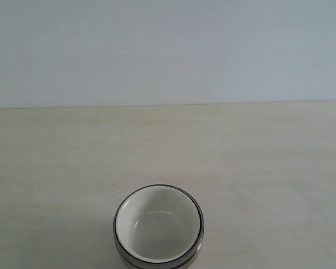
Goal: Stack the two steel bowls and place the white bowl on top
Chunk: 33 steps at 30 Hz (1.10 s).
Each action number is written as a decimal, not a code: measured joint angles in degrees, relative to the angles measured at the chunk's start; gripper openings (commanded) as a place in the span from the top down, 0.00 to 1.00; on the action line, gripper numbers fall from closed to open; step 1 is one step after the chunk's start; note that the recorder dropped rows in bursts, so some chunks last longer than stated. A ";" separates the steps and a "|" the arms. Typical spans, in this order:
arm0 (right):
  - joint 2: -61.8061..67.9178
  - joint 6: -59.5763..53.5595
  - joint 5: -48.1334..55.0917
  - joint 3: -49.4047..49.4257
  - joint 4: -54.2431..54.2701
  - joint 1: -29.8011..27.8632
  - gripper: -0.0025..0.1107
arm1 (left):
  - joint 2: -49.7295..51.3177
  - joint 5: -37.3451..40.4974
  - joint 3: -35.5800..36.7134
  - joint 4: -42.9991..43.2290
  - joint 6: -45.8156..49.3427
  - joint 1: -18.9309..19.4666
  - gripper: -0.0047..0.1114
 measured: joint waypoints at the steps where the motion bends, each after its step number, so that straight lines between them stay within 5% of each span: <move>1: -0.93 0.00 0.09 0.00 0.00 0.00 0.98 | 0.00 0.00 0.00 0.00 0.00 0.00 0.93; 13: -17.74 6.45 -1.14 7.99 0.11 -2.21 0.98 | 0.00 0.00 0.00 0.00 0.00 0.00 0.93; 18: -17.74 3.34 -13.19 9.29 7.79 -16.06 0.98 | 0.00 0.00 0.00 0.00 0.00 0.00 0.93; 21: -17.74 -5.56 -21.44 9.29 19.79 -30.16 0.98 | 0.00 0.00 0.00 0.00 0.00 0.00 0.93; 27: -17.74 -15.53 -24.29 9.29 30.80 -46.98 0.98 | 0.00 0.00 0.00 0.00 0.00 0.00 0.93; 33: -17.74 -20.67 -23.47 9.51 34.62 -55.19 0.98 | 0.00 0.00 0.00 0.00 0.00 0.00 0.93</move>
